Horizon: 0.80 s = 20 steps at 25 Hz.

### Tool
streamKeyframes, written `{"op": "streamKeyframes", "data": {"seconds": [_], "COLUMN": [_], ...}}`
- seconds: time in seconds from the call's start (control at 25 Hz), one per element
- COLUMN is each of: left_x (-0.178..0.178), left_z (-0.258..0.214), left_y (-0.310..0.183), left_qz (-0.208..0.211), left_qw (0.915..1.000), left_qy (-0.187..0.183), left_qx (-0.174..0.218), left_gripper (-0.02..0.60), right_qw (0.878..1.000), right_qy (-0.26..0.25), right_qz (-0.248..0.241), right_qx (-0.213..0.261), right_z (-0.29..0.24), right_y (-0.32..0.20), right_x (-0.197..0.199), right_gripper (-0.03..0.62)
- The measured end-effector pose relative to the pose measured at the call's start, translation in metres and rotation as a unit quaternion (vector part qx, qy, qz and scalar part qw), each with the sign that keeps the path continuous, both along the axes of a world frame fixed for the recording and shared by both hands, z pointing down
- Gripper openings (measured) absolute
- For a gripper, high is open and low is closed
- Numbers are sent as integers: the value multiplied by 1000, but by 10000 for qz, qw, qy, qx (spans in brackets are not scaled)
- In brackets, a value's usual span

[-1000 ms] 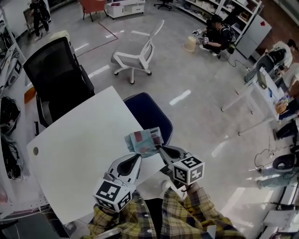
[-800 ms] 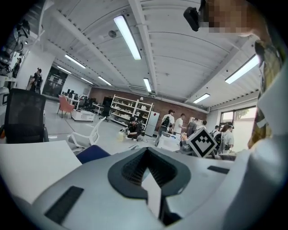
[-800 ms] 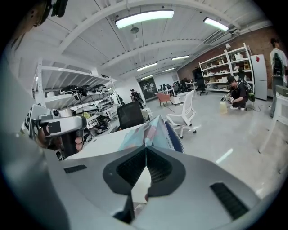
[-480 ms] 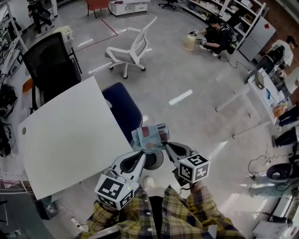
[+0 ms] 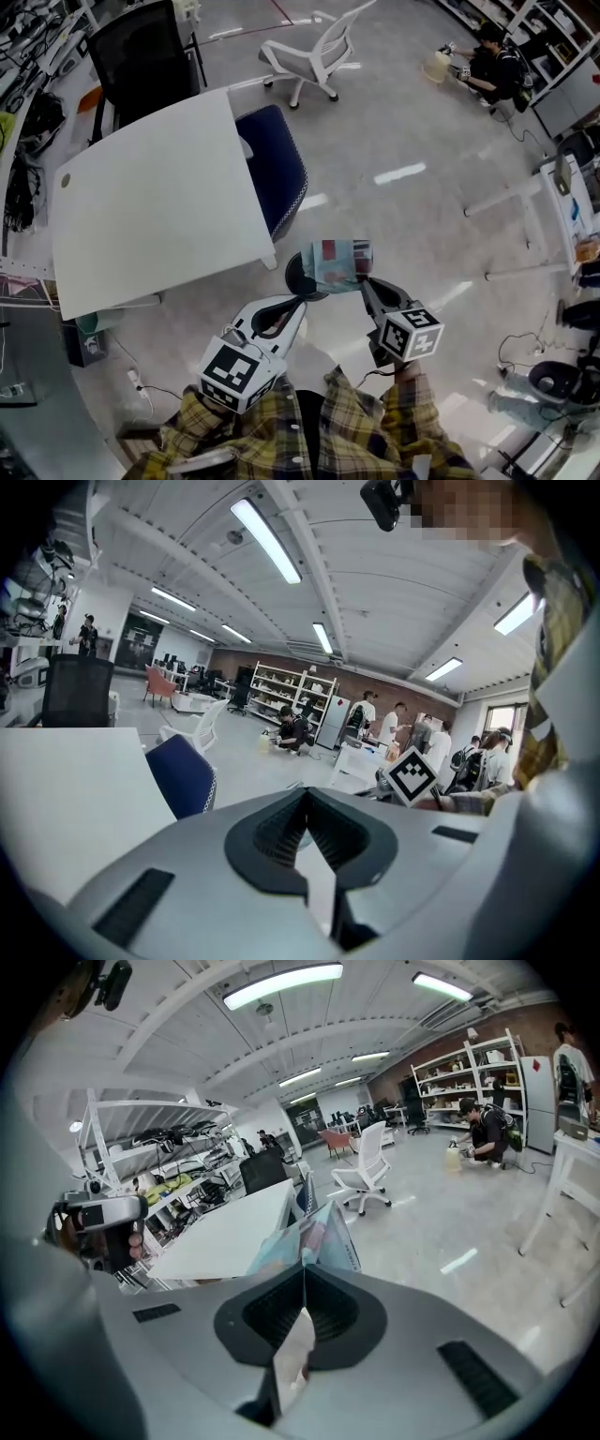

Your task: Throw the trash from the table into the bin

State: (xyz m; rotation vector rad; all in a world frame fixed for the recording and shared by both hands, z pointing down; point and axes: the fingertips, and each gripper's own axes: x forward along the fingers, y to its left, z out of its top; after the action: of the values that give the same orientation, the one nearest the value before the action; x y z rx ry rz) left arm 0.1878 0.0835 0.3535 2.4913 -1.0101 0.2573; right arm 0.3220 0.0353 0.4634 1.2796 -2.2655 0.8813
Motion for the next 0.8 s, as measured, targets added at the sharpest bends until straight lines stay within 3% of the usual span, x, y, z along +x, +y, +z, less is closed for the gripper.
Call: {"op": "streamKeyframes", "data": {"seconds": [0.16, 0.4, 0.8], "left_x": [-2, 15, 20], "left_z": [20, 67, 183], "left_y": [1, 12, -15], "left_qz": [-86, 233, 446], "left_qw": [9999, 9987, 9931], "left_qy": [-76, -98, -314], "left_qx": [-96, -453, -1036], "left_gripper": [8, 8, 8], "right_qw": [9998, 9973, 9887], "right_qy": [31, 163, 248], "right_qz": [41, 163, 487], "right_qx": [-201, -695, -1393], "right_z": [30, 96, 241], "right_y": [4, 11, -13], "right_x": [-1, 8, 2], "right_gripper": [0, 0, 0]}}
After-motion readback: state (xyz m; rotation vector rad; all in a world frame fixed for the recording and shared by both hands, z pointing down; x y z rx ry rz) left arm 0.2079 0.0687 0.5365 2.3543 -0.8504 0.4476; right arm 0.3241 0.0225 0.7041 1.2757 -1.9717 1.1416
